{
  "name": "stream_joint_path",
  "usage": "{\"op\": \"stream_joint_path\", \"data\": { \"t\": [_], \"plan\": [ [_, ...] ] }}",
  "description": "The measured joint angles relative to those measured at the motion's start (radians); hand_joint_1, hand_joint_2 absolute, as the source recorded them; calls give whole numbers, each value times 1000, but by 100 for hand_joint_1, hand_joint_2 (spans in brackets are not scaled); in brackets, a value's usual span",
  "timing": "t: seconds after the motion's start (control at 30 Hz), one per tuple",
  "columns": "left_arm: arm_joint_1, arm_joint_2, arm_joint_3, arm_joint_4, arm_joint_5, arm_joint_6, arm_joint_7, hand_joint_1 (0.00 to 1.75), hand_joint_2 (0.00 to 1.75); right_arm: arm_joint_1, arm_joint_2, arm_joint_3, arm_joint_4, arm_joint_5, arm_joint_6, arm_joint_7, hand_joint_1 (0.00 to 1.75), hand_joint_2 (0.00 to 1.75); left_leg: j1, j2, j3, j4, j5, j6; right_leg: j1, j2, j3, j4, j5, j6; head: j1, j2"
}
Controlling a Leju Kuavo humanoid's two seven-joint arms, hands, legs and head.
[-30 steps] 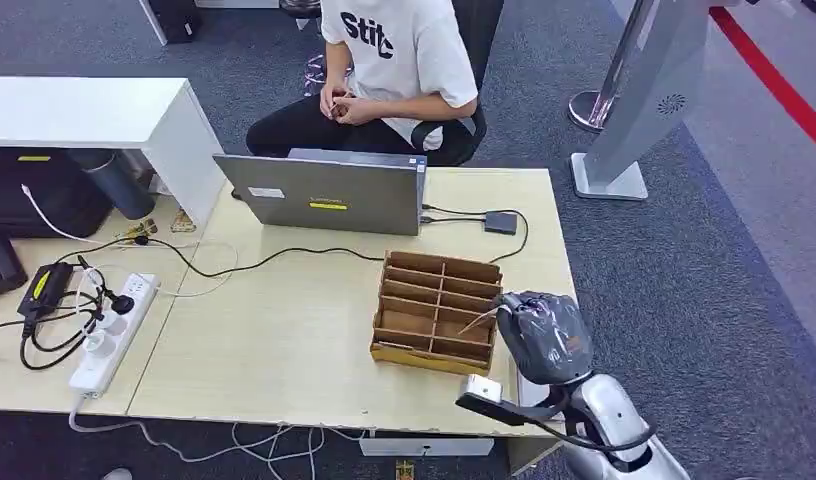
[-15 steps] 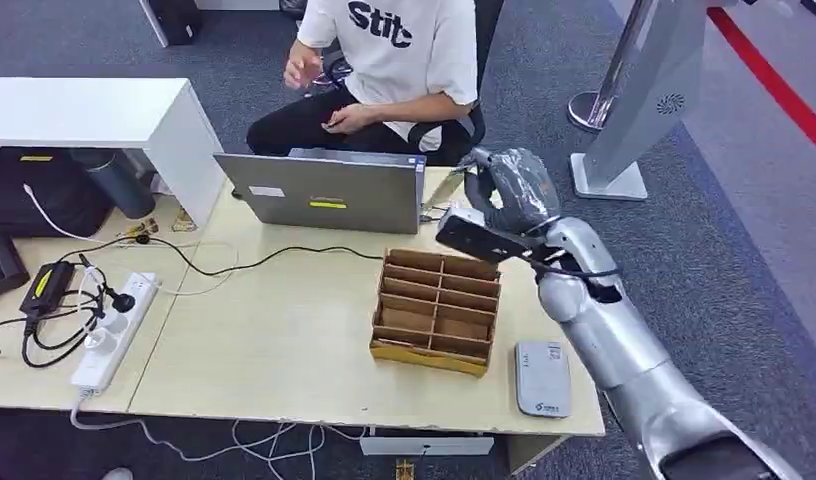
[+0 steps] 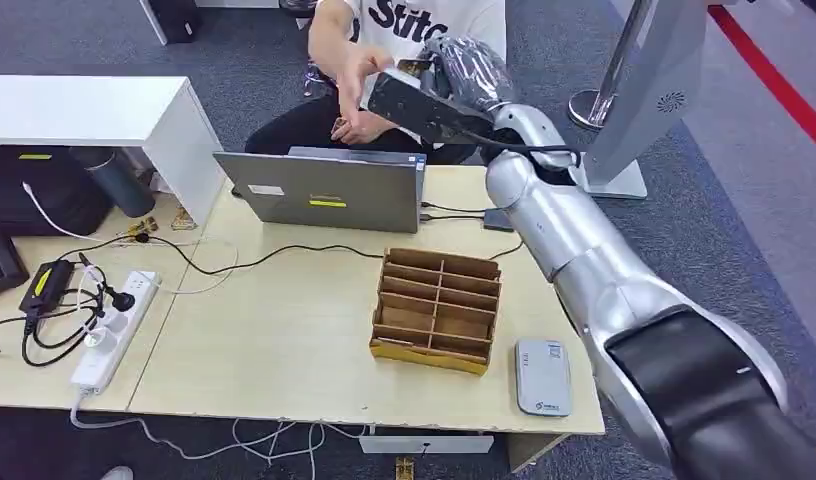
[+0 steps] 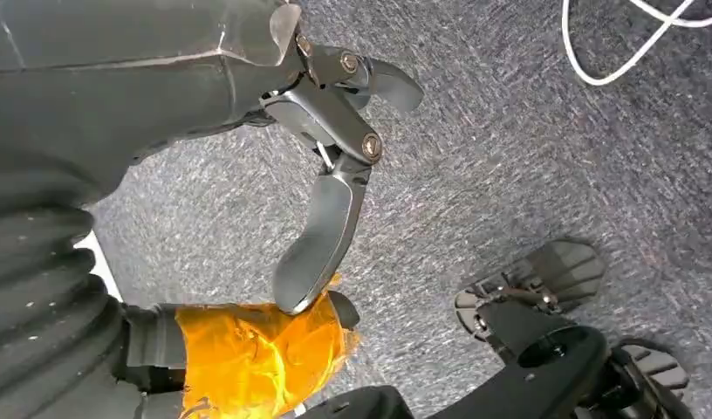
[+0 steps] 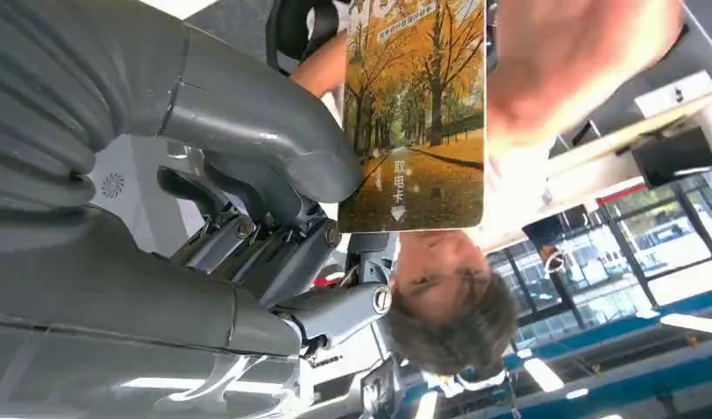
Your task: Pass the card to the sensor for recognition and then transmit it.
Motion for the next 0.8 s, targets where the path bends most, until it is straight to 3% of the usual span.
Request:
{"op": "stream_joint_path", "data": {
  "t": [0.3, 0.37, 0.53, 0.8],
  "plan": [
    [-2, -1, -1, 0, 0, -3, 0, 0, 175, -6, 34, 4, 50, 11, -11, 0, 175, 175, 0, 0, 0, 0, 0, 0, 0, 0, 0, 0, 0, 0, 0, 0],
    [-1, -1, -2, 0, 0, -3, 0, 0, 175, -6, 37, 5, 55, 11, -13, 0, 0, 175, 0, -1, 0, 0, 0, 0, 0, -1, 0, 0, 0, 0, 0, 0],
    [-1, -1, -2, 0, 5, 0, 1, 0, 175, -5, 40, 5, 64, 6, -21, -1, 0, 175, 0, -1, 0, 0, 0, 0, 0, -1, 0, 0, 0, 0, 0, 0],
    [4, 0, -2, 0, 18, 6, 1, 0, 175, 9, 38, -82, 71, -191, 52, -53, 0, 175, 0, 0, -1, 0, 0, 0, 0, -1, -1, 0, 0, 0, 0, 0]
  ]
}}
